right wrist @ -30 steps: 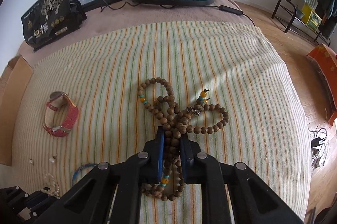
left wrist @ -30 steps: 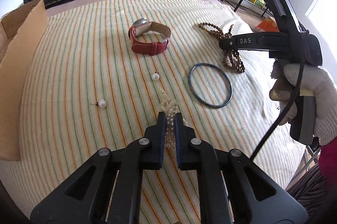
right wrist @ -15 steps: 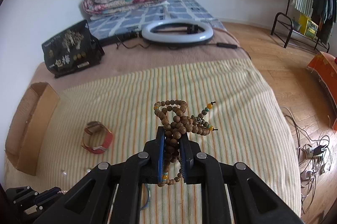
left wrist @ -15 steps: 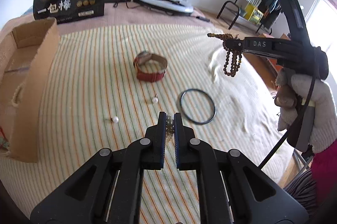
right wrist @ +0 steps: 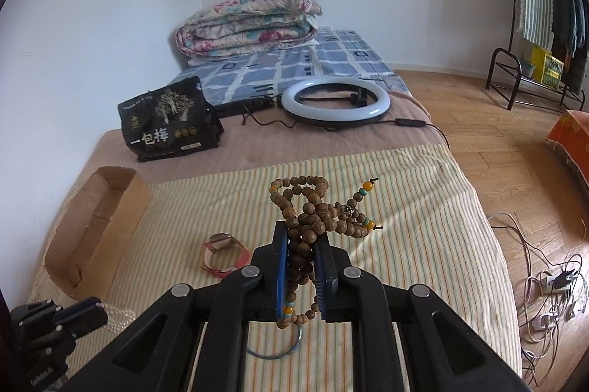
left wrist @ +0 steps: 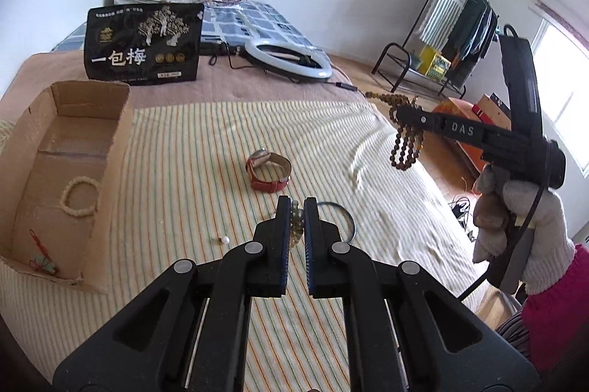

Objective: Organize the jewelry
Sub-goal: 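Carry the pearl strand and wooden mala into the box and open both tools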

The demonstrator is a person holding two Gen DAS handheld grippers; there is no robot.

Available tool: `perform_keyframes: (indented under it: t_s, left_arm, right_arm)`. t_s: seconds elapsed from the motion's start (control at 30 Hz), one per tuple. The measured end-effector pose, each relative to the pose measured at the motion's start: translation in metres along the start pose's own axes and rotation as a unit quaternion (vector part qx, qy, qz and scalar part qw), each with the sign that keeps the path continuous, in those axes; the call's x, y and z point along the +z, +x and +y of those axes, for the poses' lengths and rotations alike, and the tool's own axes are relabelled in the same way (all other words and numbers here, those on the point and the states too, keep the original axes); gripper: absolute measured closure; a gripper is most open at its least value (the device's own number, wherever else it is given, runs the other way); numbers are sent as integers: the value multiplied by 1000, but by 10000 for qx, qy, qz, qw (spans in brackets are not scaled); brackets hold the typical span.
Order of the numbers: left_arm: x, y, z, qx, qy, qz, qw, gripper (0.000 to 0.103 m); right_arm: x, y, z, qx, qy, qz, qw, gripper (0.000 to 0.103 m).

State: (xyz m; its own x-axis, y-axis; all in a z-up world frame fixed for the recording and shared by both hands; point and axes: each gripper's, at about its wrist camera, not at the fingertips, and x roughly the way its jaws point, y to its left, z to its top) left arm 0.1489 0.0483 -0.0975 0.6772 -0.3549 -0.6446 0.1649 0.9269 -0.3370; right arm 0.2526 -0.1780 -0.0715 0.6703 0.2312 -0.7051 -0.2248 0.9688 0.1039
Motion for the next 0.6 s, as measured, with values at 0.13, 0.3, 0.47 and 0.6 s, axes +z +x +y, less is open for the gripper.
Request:
perform_keyframes:
  t_s: [0.13,0.3,0.47,0.6]
  left_arm:
    - [7,-16,9,7,-85,-153,9998,98]
    - [14,-38,24,96,-195,-368,9991,98]
    - [17,-58,46,278,-384,-534,9974,99]
    - [22,-76,64,438,-499,-708,9953,99]
  right_arm:
    - [2,-11,13,106,-93,-97,9999,92]
    - [6,-17,32,226,-191,-161,9994,92]
    - [9,-16,58,355,-309,-172,9987,92]
    - [11,-10,83,527,-384,-162,9977,92]
